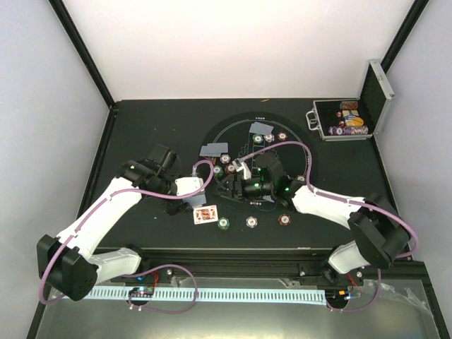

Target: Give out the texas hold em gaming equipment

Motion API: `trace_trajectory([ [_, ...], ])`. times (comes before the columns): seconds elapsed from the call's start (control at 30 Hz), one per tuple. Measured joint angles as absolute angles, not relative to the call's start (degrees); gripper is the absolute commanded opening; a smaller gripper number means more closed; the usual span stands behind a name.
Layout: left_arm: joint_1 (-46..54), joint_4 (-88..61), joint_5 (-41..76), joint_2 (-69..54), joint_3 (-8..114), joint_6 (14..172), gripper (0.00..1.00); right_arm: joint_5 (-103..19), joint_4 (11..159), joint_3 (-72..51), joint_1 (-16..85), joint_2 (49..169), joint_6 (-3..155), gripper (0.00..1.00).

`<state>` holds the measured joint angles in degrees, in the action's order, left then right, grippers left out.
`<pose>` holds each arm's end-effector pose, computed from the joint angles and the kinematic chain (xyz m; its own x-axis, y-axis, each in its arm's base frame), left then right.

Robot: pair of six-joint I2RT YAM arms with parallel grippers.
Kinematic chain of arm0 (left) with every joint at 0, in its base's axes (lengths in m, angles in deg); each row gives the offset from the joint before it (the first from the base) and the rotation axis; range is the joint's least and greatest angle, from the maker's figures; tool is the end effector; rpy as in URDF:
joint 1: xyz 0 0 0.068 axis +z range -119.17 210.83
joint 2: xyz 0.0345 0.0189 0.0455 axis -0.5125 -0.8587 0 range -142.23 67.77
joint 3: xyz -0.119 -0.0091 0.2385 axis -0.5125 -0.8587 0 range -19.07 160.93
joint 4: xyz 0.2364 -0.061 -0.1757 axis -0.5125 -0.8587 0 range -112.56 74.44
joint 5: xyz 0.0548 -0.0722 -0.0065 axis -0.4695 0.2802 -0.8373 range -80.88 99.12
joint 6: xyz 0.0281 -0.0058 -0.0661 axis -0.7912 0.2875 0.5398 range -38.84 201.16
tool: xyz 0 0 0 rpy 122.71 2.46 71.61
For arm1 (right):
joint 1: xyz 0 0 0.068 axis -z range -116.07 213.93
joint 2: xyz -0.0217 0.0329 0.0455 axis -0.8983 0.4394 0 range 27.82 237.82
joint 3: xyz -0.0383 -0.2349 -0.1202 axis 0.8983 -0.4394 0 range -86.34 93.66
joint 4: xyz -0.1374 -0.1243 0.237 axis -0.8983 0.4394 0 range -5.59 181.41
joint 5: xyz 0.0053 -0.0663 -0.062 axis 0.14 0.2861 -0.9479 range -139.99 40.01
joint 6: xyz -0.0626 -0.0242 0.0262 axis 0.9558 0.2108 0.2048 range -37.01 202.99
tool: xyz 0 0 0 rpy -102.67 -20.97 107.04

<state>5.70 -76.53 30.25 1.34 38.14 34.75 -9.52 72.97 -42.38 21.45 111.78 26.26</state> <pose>0.2201 -0.1270 0.2411 -0.2202 0.8496 -0.4792 0.9663 0.2570 0.0116 0.2363 0.2689 0.1743 -0.9745 -0.0300 -0.2225 -0.2178 0.3664 0.9046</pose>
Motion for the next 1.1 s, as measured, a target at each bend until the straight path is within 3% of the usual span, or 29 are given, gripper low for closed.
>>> trace_trajectory([
  [0.53,5.70,-76.59,30.62,1.34,38.91,34.75,0.01,-6.75,59.87,-36.24,14.00,124.09,18.08,0.70],
  [1.1,5.70,-76.37,30.47,1.25,38.91,34.75,0.02,-3.25,52.09,-38.33,16.25,127.54,15.83,0.45],
])
